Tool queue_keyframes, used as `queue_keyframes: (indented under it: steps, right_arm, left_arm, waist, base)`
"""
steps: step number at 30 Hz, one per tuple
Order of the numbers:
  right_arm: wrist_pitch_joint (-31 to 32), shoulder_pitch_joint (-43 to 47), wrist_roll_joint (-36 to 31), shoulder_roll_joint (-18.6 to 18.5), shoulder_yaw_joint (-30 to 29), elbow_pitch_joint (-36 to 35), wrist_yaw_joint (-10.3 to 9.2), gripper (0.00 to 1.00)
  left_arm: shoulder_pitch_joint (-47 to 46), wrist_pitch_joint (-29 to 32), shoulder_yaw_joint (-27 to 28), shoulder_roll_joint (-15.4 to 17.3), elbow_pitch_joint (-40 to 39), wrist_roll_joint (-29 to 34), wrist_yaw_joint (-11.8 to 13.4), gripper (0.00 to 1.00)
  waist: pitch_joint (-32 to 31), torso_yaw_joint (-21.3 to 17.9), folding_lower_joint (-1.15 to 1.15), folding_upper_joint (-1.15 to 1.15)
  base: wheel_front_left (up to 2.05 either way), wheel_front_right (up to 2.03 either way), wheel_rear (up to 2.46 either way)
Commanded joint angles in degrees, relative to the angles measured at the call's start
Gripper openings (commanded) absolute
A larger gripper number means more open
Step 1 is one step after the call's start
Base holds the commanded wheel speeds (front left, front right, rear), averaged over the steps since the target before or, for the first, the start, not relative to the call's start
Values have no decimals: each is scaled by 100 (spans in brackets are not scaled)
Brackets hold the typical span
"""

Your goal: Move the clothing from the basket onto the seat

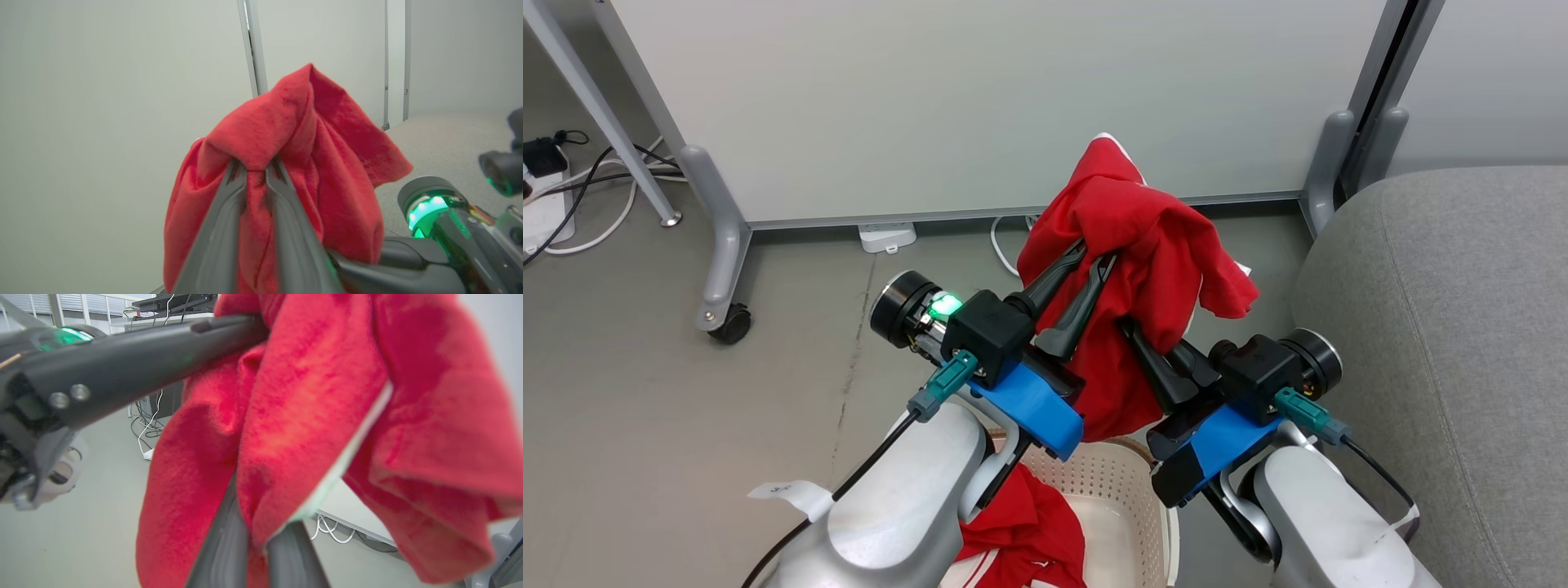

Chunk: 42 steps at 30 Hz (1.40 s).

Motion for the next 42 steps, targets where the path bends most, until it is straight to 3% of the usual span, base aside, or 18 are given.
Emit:
queue_keyframes:
  steps: [1, 22, 23, 24, 42]
  right_arm:
    - [-20, 22, 27, -16, 9, -36, 3, 0]
    - [-20, 52, 60, -46, 52, -67, 3, 0]
    - [-20, 47, 61, -50, 53, -65, 3, 0]
    - [-20, 42, 63, -53, 53, -64, 3, 0]
    - [-20, 238, 36, -14, -100, -94, 3, 0]
  left_arm:
    - [-36, -28, 25, 2, -1, 25, -6, 0]
    - [-6, -29, 107, -30, 64, 80, -51, 0]
    - [9, -28, 120, -42, 59, 49, -47, 29]
    - [20, -29, 122, -51, 71, 34, -50, 100]
    - [123, -28, 180, -65, 54, 188, -6, 100]
  waist:
    - [7, -3, 0, 0]
    - [4, -10, 0, 0]
    - [4, -7, 0, 0]
    - [4, -6, 0, 0]
    - [-61, -70, 0, 0]
  base:
    - [0, 0, 0]
    - [0, 0, 0]
    - [0, 0, 0]
    - [0, 0, 0]
    - [0, 0, 0]
